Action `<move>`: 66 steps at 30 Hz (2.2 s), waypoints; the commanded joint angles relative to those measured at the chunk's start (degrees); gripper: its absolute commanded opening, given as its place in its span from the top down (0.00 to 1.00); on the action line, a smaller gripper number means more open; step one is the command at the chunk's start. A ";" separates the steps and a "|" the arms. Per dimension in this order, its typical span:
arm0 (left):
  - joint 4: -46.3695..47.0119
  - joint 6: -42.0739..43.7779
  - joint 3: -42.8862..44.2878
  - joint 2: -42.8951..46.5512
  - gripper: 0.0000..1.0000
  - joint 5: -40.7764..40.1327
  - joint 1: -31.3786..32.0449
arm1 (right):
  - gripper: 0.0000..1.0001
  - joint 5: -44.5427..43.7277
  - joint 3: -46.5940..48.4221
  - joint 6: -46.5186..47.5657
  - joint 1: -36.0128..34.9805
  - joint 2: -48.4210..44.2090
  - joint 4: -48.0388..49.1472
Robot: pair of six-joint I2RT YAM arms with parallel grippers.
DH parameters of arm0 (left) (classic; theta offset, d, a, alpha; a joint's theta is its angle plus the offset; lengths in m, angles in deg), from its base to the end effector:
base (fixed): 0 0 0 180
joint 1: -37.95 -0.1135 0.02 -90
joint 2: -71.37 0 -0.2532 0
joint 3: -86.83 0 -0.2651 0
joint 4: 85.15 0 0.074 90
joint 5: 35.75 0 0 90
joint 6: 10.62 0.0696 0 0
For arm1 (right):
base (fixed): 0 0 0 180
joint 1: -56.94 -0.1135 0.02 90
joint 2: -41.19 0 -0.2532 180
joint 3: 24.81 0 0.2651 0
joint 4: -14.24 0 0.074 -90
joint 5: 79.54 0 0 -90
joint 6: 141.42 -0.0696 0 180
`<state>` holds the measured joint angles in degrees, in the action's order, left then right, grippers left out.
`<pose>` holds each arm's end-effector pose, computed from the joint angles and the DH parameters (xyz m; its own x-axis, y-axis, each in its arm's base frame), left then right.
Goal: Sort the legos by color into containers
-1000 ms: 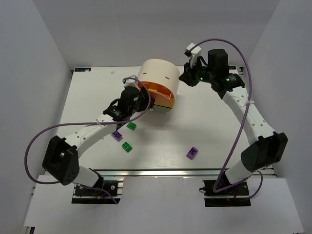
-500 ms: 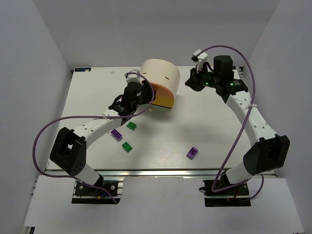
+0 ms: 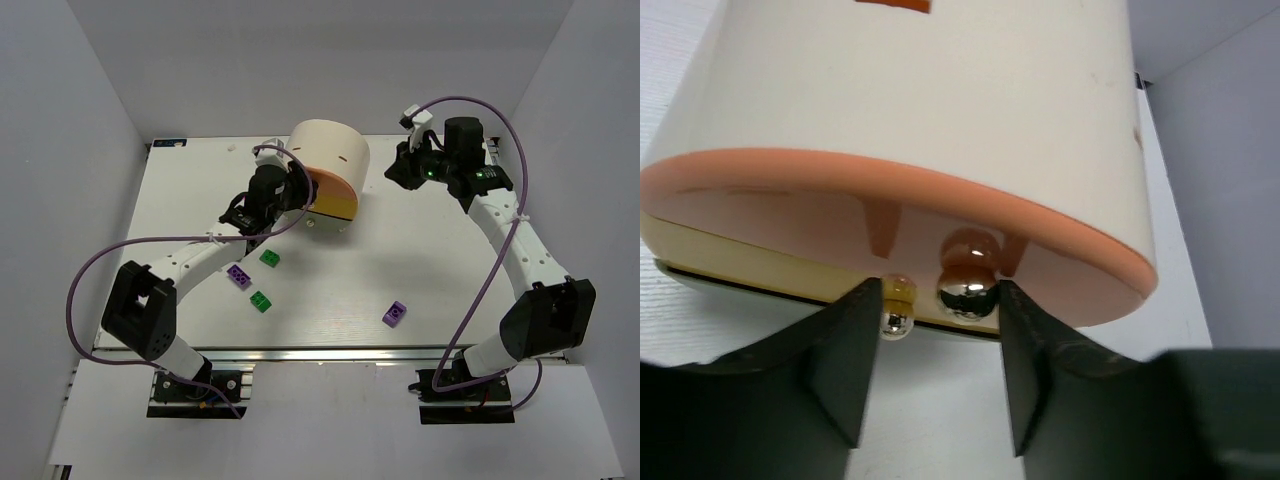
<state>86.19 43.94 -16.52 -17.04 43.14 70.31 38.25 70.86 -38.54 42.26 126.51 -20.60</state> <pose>0.3500 -0.2059 0.2629 -0.4562 -0.3845 -0.8025 0.1327 0.8623 -0.4886 0.3628 0.1286 0.3573 -0.2494 -0.2692 -0.9302 -0.7080 0.7060 -0.0144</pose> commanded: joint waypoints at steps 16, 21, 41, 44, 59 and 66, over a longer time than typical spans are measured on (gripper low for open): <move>-2.05 0.64 -1.00 0.43 0.16 6.10 -0.98 | 0.81 2.44 -1.29 0.48 1.84 -1.38 2.16; -2.49 0.72 2.96 -3.09 0.16 5.23 -1.50 | 0.81 2.36 -1.46 0.65 2.11 -1.56 1.81; 3.22 1.69 -4.60 3.32 0.16 8.74 -2.04 | 0.81 2.88 -3.40 1.18 2.90 -2.35 2.25; 3.48 1.52 -4.95 2.62 0.17 9.53 -2.04 | 0.81 2.88 -3.13 1.35 2.72 -2.35 2.16; 4.80 1.52 1.28 -7.92 0.25 9.97 -2.56 | 0.82 2.44 -3.66 1.18 3.16 -3.05 2.33; 4.98 1.52 3.75 -10.65 0.31 7.78 -2.56 | 0.81 2.44 -3.92 1.27 3.51 -3.14 2.51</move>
<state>89.43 45.06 -15.73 -28.12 52.76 68.10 40.39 67.23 -37.53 45.34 125.85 -19.87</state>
